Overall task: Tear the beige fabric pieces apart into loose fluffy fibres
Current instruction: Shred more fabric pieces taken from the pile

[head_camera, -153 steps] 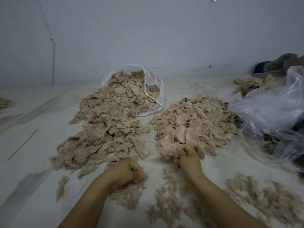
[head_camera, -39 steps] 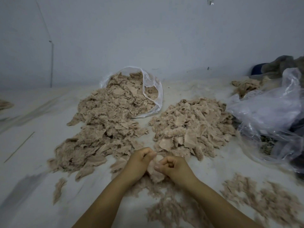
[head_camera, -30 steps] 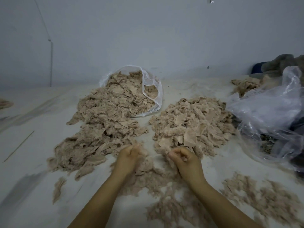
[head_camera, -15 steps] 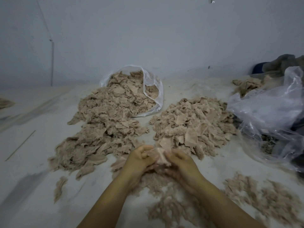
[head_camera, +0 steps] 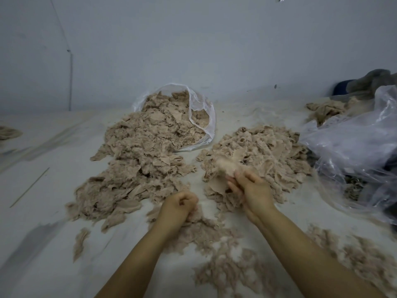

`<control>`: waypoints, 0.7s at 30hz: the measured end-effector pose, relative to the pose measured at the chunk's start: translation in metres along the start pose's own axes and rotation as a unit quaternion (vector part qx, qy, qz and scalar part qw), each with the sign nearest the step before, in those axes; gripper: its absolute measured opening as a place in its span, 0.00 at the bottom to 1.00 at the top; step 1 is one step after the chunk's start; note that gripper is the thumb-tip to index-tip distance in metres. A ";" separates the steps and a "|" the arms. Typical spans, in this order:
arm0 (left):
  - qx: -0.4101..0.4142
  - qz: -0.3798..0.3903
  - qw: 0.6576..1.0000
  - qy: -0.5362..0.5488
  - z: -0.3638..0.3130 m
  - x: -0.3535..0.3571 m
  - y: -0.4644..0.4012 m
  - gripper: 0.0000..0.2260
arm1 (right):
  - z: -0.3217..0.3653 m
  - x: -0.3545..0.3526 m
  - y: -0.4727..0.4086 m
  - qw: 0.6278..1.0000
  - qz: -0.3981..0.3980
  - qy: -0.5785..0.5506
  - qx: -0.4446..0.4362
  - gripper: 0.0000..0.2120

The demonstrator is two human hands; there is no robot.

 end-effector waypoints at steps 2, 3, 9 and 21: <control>0.014 0.044 0.998 -0.053 0.002 0.005 0.002 0.01 | 0.006 0.002 -0.004 1.000 -0.013 0.023 0.002 0.01; 0.017 0.053 0.997 -0.056 0.003 0.009 0.003 0.07 | 0.004 0.002 -0.004 0.999 -0.014 0.042 0.007 0.02; -0.067 0.047 0.960 0.266 -0.014 0.031 0.000 0.17 | -0.037 0.006 0.011 0.988 0.104 0.080 0.076 0.02; -0.080 -0.133 0.982 0.104 -0.006 0.002 -0.013 0.18 | -0.026 -0.029 0.008 0.974 0.024 0.224 -0.017 0.11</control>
Point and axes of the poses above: each hand's wrist, its own y-axis away from the middle knuckle, its own x-axis out of the palm, z = x × y, the point moved 4 cm from there along -y, towards the middle knuckle, and after that the axes turned 10 degrees about x, right-handed, at the moved point
